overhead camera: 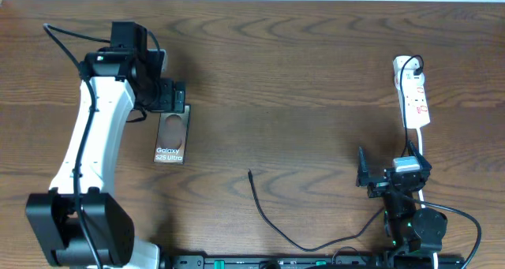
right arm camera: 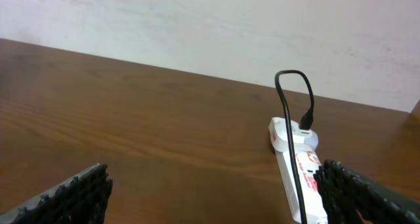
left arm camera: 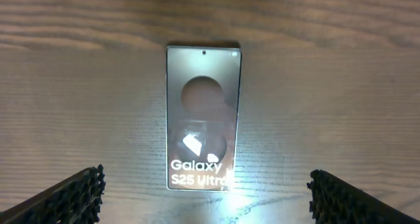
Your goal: Plug charger to phone and switch on socket
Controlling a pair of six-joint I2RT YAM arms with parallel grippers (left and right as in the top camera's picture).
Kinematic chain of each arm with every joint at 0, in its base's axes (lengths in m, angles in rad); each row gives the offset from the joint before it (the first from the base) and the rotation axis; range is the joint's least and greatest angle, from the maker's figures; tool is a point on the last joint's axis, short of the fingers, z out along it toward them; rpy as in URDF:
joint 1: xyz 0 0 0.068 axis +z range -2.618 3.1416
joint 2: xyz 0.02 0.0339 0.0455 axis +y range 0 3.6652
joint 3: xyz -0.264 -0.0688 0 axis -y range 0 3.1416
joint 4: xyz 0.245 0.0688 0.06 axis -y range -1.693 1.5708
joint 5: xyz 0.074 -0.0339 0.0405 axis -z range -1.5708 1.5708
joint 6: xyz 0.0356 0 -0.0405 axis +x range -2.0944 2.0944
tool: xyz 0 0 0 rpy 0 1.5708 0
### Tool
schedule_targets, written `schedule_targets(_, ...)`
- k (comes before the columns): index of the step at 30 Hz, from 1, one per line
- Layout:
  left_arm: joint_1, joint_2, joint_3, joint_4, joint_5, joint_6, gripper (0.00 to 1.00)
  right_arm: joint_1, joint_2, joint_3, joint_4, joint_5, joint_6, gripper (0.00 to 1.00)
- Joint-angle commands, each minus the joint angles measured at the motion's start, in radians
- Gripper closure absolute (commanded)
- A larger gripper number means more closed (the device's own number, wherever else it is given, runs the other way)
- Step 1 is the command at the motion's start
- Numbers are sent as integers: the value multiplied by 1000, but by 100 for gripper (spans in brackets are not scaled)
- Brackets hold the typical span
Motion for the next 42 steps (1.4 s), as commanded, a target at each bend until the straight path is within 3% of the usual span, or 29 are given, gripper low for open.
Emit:
schedule_targets(1, 3, 64, 14, -7, -6, 2, 2, 6, -6, -1, -5, 5, -11, 1)
schedule_targets(13, 3, 228, -5, 31, -8, 3, 2, 6, -6, -1, -5, 5, -11, 1)
schedule_targets(42, 3, 232, -132, 117, -9, 11, 2, 6, -6, -1, -5, 5, -11, 1)
